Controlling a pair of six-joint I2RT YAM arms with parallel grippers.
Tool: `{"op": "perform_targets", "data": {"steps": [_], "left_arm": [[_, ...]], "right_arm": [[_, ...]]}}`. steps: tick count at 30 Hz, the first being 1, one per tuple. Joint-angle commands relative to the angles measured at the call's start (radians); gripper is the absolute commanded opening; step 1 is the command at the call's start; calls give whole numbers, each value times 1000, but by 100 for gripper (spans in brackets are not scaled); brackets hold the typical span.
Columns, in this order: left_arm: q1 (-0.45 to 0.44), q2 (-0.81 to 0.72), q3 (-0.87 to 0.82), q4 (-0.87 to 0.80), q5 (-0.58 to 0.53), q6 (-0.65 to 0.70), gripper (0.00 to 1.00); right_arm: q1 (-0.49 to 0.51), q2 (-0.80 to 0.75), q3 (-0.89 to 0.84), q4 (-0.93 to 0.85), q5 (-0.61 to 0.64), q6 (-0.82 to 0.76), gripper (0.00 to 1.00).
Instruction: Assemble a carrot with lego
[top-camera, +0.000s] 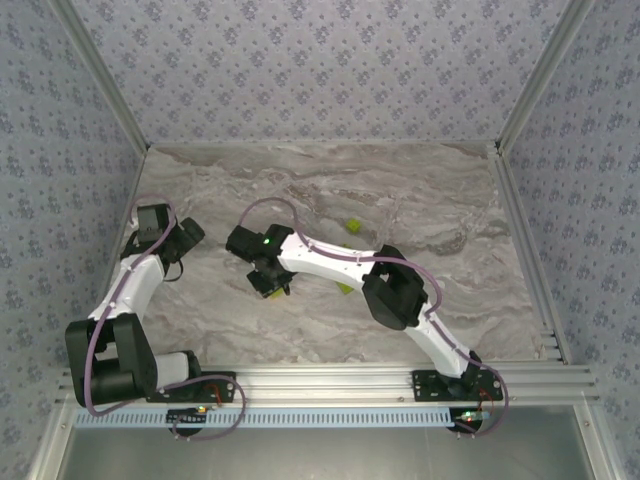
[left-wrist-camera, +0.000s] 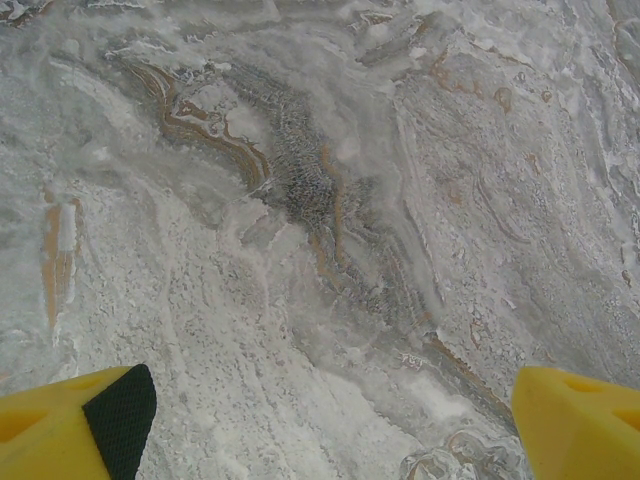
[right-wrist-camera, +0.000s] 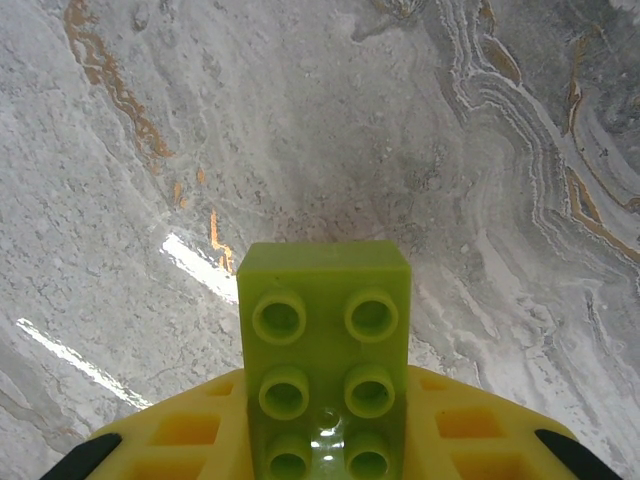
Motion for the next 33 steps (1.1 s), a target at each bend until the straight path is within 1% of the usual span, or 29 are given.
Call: {"op": "perform_targets", "data": {"steps": [1, 4, 9, 13, 17, 24, 27, 33], "left_arm": [[7, 10, -5, 5, 10, 0, 93], [7, 13, -4, 6, 11, 0, 93], [7, 18, -3, 6, 14, 0, 93], [7, 19, -1, 6, 16, -1, 93], [7, 22, 5, 5, 20, -1, 93], [7, 29, 10, 3, 27, -2, 93], [8, 26, 11, 2, 28, -1, 93], [7, 32, 9, 5, 31, -1, 93]], "right_arm": [[10, 157, -55, -97, -18, -45, 31], [11, 179, -61, -126, -12, -66, 31], [7, 190, -82, -124, -38, -80, 31], [5, 176, -77, -126, -26, -81, 31], [-5, 98, -72, -118, 3, -67, 30], [-52, -62, -57, -134, 119, -46, 30], [-74, -103, -85, -125, 135, -46, 30], [-119, -141, -196, -56, 139, -37, 30]]}}
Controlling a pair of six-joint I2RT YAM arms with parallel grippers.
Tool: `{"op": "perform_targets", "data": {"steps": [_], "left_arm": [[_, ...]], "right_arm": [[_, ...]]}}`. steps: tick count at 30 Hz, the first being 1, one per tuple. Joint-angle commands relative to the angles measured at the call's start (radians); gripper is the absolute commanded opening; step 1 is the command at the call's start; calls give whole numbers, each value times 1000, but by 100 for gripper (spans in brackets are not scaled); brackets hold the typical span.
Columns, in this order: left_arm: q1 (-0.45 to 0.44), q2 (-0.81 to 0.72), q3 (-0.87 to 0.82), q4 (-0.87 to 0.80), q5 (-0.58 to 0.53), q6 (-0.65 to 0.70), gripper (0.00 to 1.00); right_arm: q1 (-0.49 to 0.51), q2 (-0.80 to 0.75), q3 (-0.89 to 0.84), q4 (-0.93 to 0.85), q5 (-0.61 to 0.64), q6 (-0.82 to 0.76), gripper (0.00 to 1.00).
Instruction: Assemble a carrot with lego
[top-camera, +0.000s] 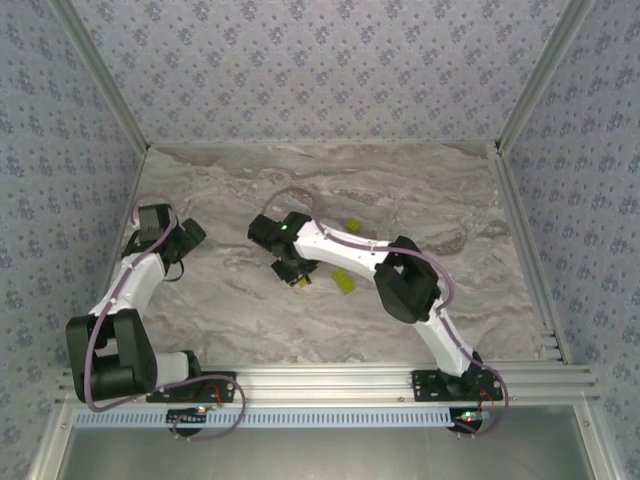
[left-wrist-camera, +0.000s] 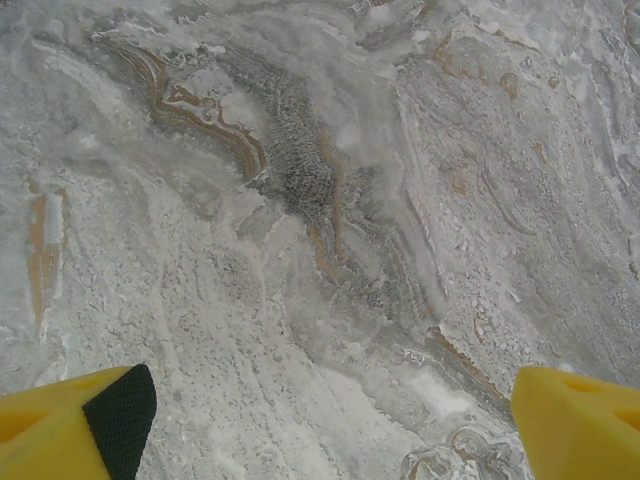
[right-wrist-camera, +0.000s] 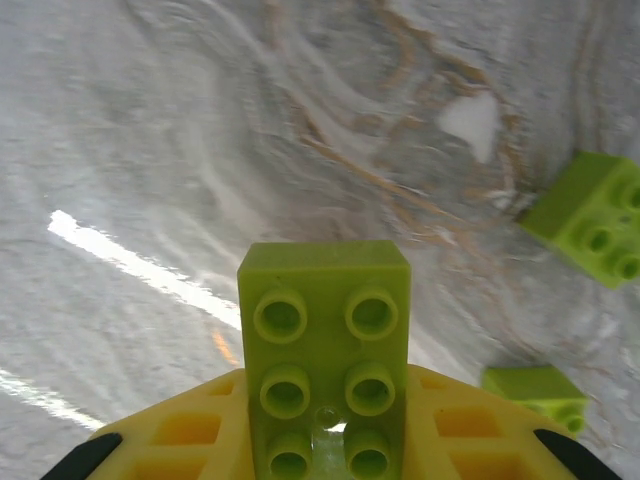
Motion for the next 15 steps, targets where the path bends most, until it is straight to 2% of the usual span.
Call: {"op": "perform_targets", "data": {"steps": [1, 8, 15], "left_arm": [[7, 12, 7, 3, 17, -1, 93], [7, 15, 11, 3, 19, -1, 93], [7, 14, 11, -1, 19, -1, 93]], "right_arm": [[-13, -36, -65, 15, 23, 18, 30], [-16, -46, -142, 99, -15, 33, 31], [-17, -46, -188, 146, -35, 50, 37]]}}
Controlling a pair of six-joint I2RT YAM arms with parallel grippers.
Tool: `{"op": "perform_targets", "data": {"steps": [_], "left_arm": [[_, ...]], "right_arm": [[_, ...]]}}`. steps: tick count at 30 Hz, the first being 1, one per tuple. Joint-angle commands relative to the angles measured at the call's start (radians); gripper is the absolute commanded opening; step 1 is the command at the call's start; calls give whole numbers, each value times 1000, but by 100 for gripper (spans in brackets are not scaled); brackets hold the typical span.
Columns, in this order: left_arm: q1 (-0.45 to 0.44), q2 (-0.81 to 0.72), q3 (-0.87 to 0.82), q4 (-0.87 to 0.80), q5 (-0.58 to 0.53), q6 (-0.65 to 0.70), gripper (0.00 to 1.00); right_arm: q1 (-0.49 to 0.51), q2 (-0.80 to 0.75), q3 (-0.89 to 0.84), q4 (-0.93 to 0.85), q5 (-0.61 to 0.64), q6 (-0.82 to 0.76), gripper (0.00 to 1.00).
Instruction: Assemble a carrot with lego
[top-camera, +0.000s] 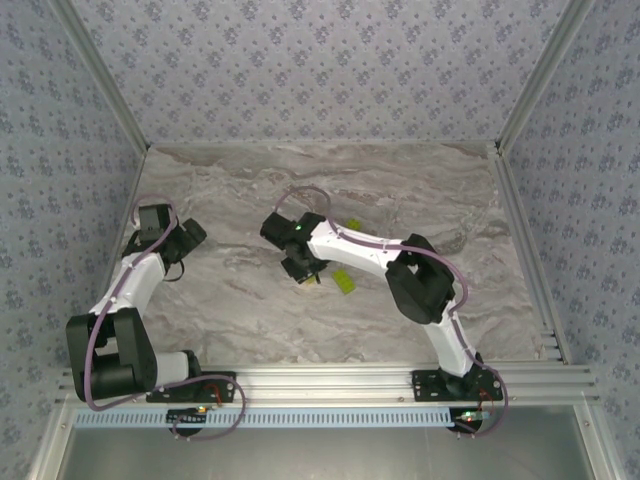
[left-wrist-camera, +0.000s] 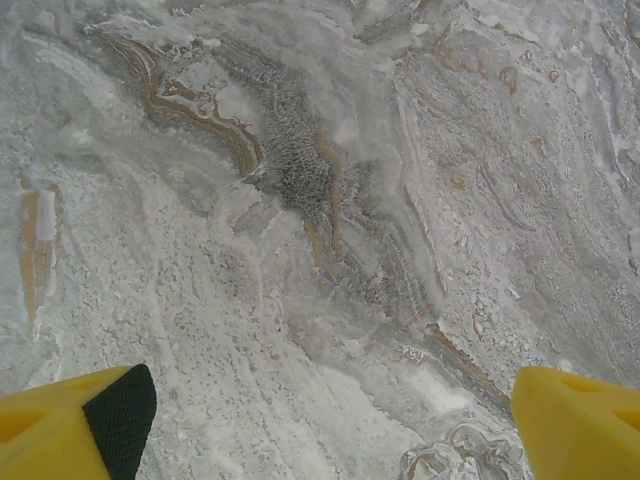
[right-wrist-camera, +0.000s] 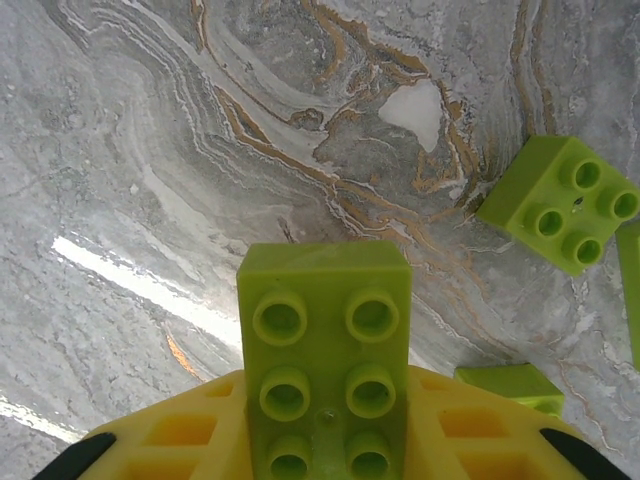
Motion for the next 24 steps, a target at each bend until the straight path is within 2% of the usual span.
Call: {"op": "perform_targets", "data": {"steps": [1, 11, 18, 24], "left_arm": [[8, 8, 11, -1, 11, -1, 93], [7, 5, 12, -6, 14, -1, 93], [7, 3, 14, -9, 18, -1, 93], [6, 1, 17, -12, 23, 0, 93]], "right_arm": [[1, 28, -51, 26, -35, 28, 39], [0, -54, -86, 55, -14, 19, 54], [1, -204, -132, 58, -25, -6, 70], [-12, -329, -233, 25, 10, -17, 73]]}}
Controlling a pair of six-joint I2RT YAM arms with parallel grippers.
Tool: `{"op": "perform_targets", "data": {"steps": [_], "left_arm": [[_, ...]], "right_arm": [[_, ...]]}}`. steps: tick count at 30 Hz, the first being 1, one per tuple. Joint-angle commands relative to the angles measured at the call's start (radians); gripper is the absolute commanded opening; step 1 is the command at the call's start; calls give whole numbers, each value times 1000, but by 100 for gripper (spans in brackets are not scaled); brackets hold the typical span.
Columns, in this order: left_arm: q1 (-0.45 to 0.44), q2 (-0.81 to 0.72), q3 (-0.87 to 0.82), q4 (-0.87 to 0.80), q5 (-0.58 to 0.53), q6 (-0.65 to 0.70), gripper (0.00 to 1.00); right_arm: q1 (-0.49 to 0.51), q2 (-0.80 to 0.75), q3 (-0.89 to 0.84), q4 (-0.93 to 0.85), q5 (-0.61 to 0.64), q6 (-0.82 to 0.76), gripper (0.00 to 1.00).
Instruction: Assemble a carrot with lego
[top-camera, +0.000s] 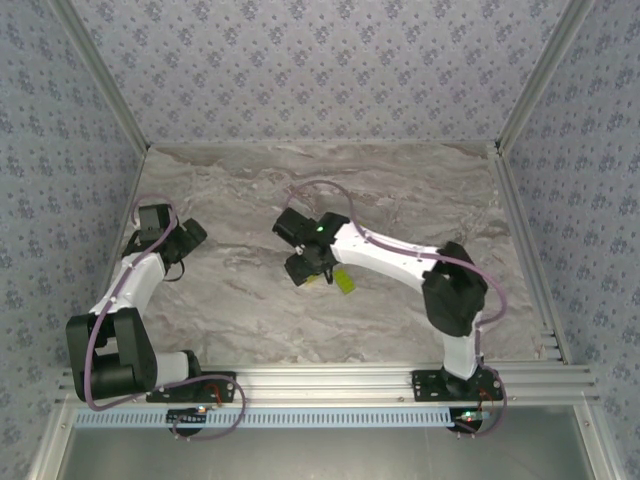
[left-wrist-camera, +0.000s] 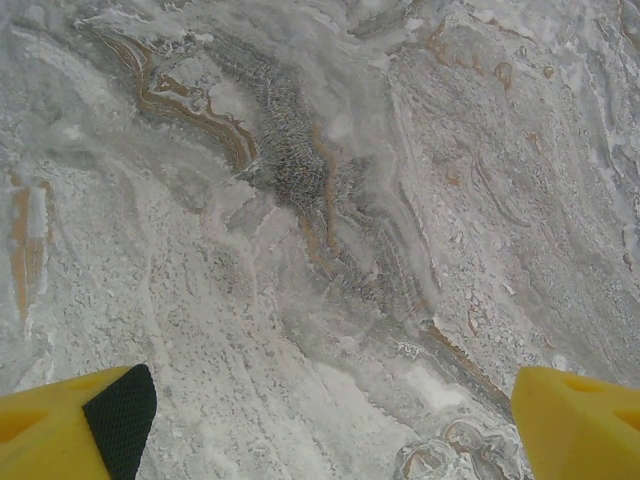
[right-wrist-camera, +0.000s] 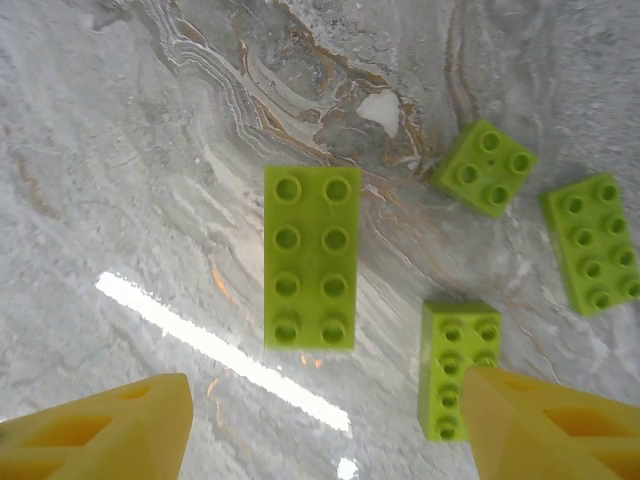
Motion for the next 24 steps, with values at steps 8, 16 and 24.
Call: {"op": "perform_targets", "data": {"steps": [8, 16, 24], "left_arm": [[7, -1, 17, -10, 15, -2, 93], [7, 7, 25, -10, 19, -2, 93], [7, 18, 23, -6, 19, -1, 93]], "right_arm": [[-90, -109, -268, 49, 32, -41, 73], [-152, -45, -330, 153, -21, -60, 70], [-170, 24, -325, 195, -57, -72, 64]]}}
